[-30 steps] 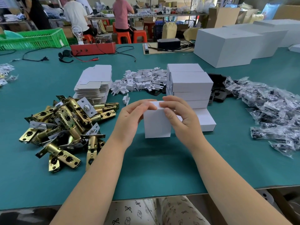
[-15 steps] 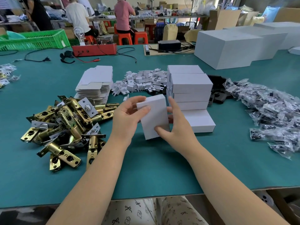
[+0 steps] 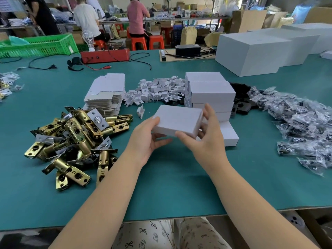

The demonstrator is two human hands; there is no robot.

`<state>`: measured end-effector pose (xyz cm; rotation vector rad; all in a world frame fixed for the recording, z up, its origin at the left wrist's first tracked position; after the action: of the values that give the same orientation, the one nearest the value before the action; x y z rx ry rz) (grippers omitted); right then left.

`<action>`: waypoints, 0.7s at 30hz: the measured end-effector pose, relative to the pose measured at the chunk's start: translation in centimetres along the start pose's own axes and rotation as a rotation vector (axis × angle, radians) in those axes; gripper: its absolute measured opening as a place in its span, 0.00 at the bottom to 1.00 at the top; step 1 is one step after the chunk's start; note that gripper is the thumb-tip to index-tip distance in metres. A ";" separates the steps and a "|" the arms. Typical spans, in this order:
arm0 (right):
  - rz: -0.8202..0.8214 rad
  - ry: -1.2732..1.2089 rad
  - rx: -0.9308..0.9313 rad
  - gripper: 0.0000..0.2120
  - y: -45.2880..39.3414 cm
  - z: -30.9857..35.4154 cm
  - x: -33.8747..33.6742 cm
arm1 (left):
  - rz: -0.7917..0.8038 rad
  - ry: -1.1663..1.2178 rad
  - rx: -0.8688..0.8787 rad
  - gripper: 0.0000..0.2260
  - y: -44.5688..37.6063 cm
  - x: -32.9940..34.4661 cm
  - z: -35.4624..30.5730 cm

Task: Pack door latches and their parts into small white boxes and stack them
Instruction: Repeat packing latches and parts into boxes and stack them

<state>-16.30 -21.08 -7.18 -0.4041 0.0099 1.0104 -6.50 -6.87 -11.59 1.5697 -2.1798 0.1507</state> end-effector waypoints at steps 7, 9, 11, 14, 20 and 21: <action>-0.068 0.229 0.009 0.30 -0.9 -0.5 -4.9 | 0.202 -0.650 0.192 0.07 1.1 3.8 0.5; -0.019 0.308 0.070 0.32 -1.5 -1.5 -6.2 | 0.271 -0.794 0.273 0.06 1.4 5.6 0.6; 0.024 0.360 0.109 0.33 -2.0 -2.6 -7.4 | 0.283 -0.962 0.351 0.06 1.4 6.7 0.5; 0.024 0.315 0.149 0.29 -2.1 -3.9 -9.3 | 0.311 -1.133 0.412 0.15 1.4 7.9 0.7; 0.039 0.255 0.186 0.27 -2.0 -5.6 -9.8 | 0.165 -1.267 0.539 0.18 1.9 9.1 1.0; 0.047 0.251 0.190 0.27 -1.9 -5.9 -9.7 | 0.153 -1.281 0.544 0.19 2.0 9.1 1.2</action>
<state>-18.95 -31.85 -10.13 -0.3555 0.3406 0.9901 -10.98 -14.52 -8.58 2.1113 -3.4416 -0.3613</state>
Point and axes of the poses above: each hand's wrist, its own y-axis away from the middle knuckle, its own x-axis out of the palm, z = x × y, the point moved 10 cm from there along -y, towards the middle knuckle, and after that the axes turned 1 degree about -z, right-handed, at the moved point
